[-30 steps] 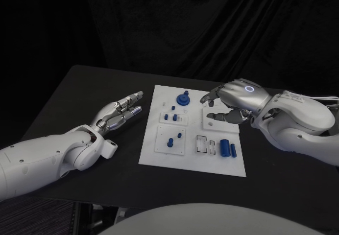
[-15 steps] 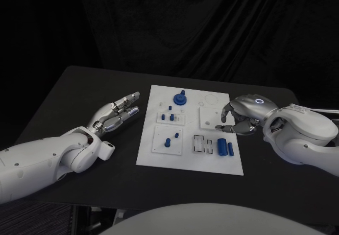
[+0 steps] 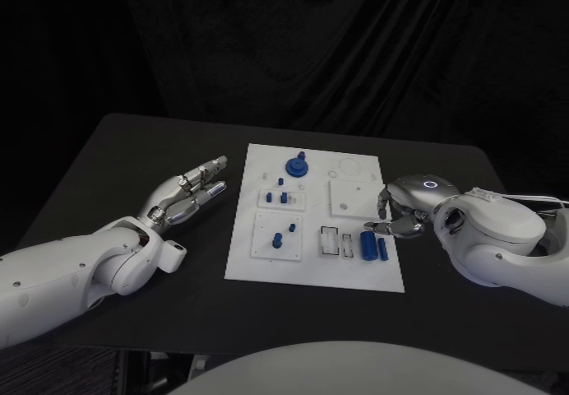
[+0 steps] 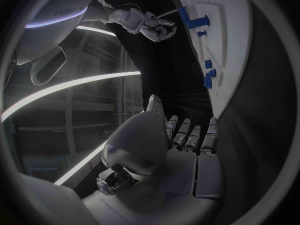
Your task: Assemble the parts on the task board
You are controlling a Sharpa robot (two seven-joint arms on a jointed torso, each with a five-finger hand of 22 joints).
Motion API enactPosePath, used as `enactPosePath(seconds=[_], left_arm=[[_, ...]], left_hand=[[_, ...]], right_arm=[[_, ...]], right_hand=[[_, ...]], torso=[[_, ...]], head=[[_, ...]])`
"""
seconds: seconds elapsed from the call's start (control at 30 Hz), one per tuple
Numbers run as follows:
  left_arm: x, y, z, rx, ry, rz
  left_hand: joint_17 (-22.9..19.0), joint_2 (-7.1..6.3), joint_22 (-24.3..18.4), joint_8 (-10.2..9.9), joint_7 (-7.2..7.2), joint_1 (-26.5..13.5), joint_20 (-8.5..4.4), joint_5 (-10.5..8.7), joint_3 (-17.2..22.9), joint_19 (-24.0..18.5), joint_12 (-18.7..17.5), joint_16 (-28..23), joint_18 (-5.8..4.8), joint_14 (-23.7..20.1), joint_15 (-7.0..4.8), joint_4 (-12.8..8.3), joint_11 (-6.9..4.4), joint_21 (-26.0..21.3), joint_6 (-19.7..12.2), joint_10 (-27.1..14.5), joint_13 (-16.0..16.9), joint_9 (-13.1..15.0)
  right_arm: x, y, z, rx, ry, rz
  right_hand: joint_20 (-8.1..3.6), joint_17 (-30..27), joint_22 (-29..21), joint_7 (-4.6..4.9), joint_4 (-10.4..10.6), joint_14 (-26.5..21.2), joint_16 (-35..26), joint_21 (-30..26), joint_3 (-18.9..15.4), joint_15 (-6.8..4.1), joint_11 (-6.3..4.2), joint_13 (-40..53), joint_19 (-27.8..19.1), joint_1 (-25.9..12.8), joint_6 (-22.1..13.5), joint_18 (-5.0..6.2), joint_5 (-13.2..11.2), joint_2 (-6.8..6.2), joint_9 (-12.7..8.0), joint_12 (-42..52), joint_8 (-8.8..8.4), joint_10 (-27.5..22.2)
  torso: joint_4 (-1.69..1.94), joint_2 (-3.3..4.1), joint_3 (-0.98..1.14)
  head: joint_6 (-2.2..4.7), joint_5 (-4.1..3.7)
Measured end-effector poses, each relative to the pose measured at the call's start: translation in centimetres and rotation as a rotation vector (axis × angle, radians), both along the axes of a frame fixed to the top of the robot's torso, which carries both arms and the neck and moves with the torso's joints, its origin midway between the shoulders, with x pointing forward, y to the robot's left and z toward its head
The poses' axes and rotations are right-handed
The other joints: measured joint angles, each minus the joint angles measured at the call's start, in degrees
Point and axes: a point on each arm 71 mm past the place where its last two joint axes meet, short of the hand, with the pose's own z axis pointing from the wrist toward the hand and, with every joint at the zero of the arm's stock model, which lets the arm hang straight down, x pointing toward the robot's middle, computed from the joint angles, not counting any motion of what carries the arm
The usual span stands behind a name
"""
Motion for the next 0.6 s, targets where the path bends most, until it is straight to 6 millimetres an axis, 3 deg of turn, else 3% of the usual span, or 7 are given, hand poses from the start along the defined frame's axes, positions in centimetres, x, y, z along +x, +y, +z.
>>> enactPosePath(seconds=[0.23, 0.37, 0.6], left_arm=[[0.0, 0.0, 0.0, 0.0, 0.001, 0.0], [0.0, 0.0, -0.1, 0.0, 0.001, -0.001], [0.0, 0.0, -0.2, 0.0, 0.004, -0.001]], left_hand=[[0.0, 0.0, 0.0, 0.0, 0.0, 0.0, 0.0, 0.0, 0.0, 0.0, 0.0, 0.0, 0.0, 0.0, 0.0, 0.0, 0.0, 0.0, 0.0, 0.0, 0.0, 0.0], [-0.01, 0.0, -0.01, 0.0, 0.0, 0.0, 0.01, 0.0, 0.0, 0.01, 0.0, 0.0, 0.0, 0.0, 0.0, 0.0, 0.0, 0.0, 0.0, 0.0, 0.0, -0.01], [-0.01, 0.0, -0.01, 0.0, 0.0, 0.0, 0.21, 0.0, 0.0, 0.21, 0.0, 0.0, 0.0, 0.0, 0.0, 0.0, 0.0, 0.0, 0.0, 0.0, 0.0, -0.01]], right_arm=[[0.0, 0.2, -0.4, -0.016, 0.014, -0.011], [-0.2, 0.3, -1.0, -0.023, 0.035, -0.015], [-0.6, 0.2, -2.1, -0.025, 0.07, -0.023]], right_hand=[[0.0, 0.0, 0.0, 0.0, 0.0, 0.0, 0.0, 0.0, 0.0, 0.0, 0.0, 0.0, 0.0, -0.48, 0.0, 0.01, 0.0, 0.48, 0.22, 0.0, 0.0, 0.0], [0.0, -0.01, 0.0, 0.0, 0.0, 0.0, 0.0, 0.0, 0.49, 0.0, 0.22, -0.01, 0.0, -2.49, 0.0, 0.01, 0.0, 1.58, 0.14, 0.0, -0.54, -0.22], [0.0, -0.01, -0.01, 0.02, -0.16, 0.0, 0.0, 0.0, 0.65, 0.0, 0.22, -0.01, 0.0, -3.3, 0.02, 0.01, 0.0, 1.94, -0.09, 0.0, -0.91, -0.22]], torso=[[0.0, -0.06, 0.03], [0.0, -0.07, -0.02], [-0.04, -0.08, -0.05]], head=[[0.0, -0.42], [0.0, -0.65], [0.0, -0.75]])
